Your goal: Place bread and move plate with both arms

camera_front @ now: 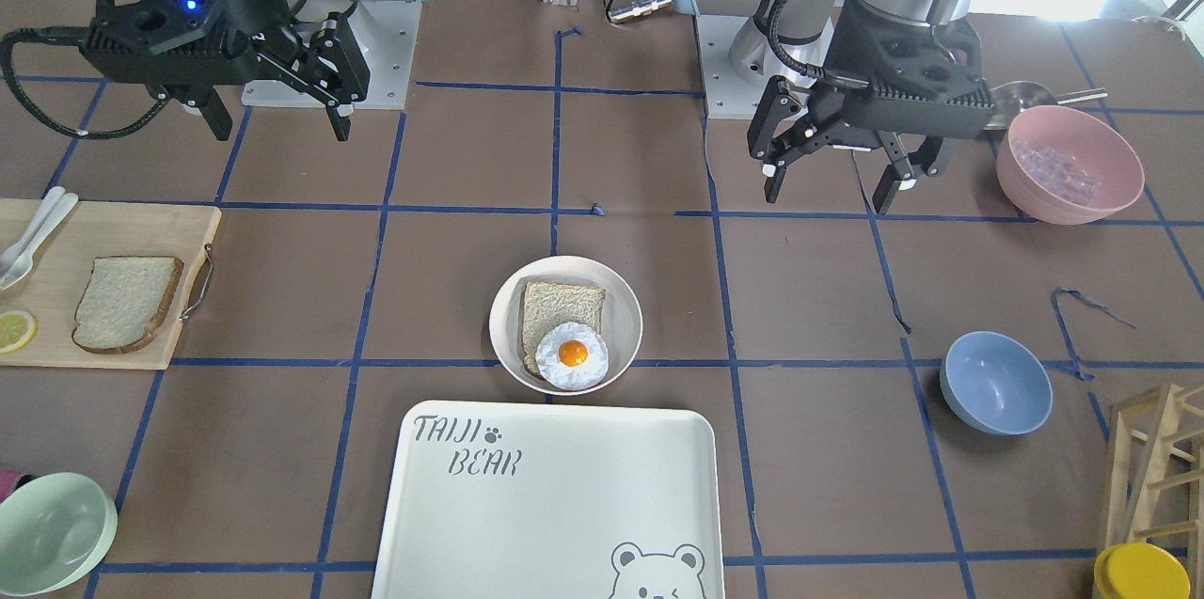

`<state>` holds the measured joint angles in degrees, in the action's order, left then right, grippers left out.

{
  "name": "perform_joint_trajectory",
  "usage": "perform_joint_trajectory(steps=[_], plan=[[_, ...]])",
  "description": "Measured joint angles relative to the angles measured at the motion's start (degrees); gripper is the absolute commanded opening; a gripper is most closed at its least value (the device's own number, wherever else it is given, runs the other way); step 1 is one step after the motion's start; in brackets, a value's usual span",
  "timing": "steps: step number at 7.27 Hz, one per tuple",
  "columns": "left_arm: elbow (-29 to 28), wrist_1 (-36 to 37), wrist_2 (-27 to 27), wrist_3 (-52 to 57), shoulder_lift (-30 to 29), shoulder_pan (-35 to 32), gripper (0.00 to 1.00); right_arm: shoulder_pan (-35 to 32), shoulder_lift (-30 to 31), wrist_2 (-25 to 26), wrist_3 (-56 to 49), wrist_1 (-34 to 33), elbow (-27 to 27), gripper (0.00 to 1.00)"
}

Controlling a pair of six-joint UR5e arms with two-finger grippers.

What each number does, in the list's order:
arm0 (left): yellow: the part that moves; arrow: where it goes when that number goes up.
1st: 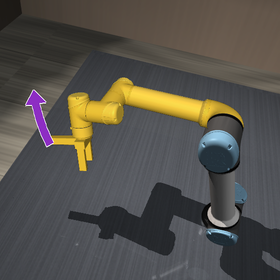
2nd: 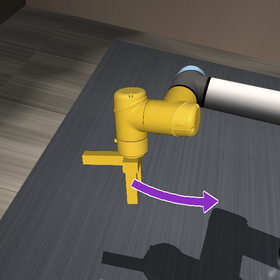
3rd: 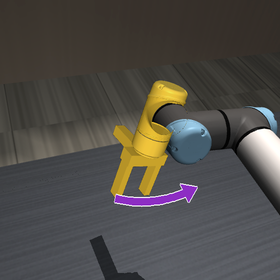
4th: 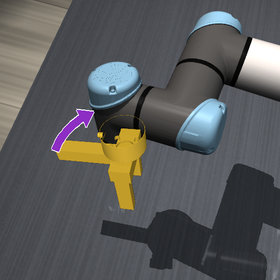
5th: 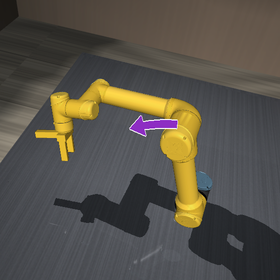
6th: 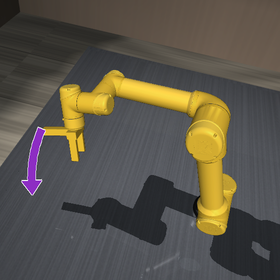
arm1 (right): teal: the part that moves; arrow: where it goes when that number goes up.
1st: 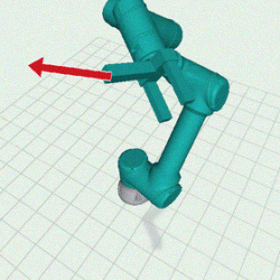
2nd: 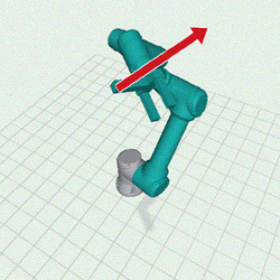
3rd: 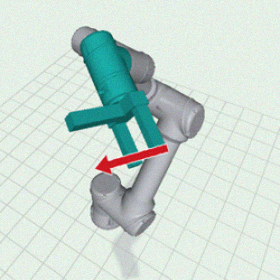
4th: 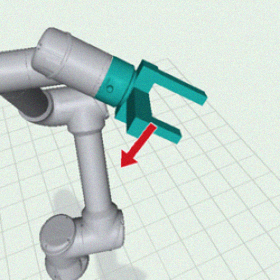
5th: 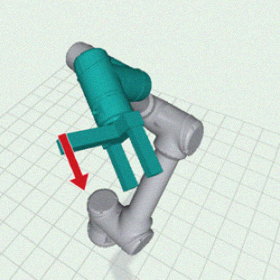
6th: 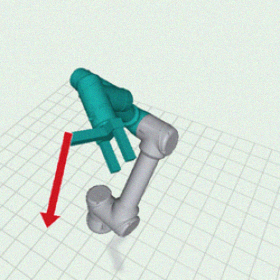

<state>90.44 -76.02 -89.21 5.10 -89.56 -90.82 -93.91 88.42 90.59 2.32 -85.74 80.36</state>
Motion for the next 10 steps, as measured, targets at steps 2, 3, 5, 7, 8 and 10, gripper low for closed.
perform_joint_trajectory(steps=[2, 3, 5, 7, 8, 10], plan=[[0.00, 0.00, 0.00, 0.00, 0.02, 0.03, 1.00, -0.01, -0.07, -0.19, 0.28, -0.27, -0.06, 1.00], [0.00, 0.00, 0.00, 0.00, 0.02, 0.03, 1.00, 0.07, -0.10, -0.18, 0.11, -0.80, -0.03, 1.00], [0.00, 0.00, -0.05, 0.05, 0.00, 0.03, 1.00, 0.36, 0.02, 0.38, -0.43, -2.24, 0.37, 1.00], [0.04, 0.00, -0.08, 0.10, -0.04, 0.03, 1.00, 0.44, 0.36, 0.50, -0.10, -2.61, 0.47, 1.00], [0.04, 0.00, -0.09, 0.12, -0.04, 0.03, 1.00, 0.44, 0.40, 0.29, 0.17, -2.47, 0.32, 1.00], [-0.05, 0.02, -0.11, 0.11, -0.05, 0.03, 1.00, 0.43, 0.09, -0.11, 0.26, -2.19, 0.03, 1.00]])
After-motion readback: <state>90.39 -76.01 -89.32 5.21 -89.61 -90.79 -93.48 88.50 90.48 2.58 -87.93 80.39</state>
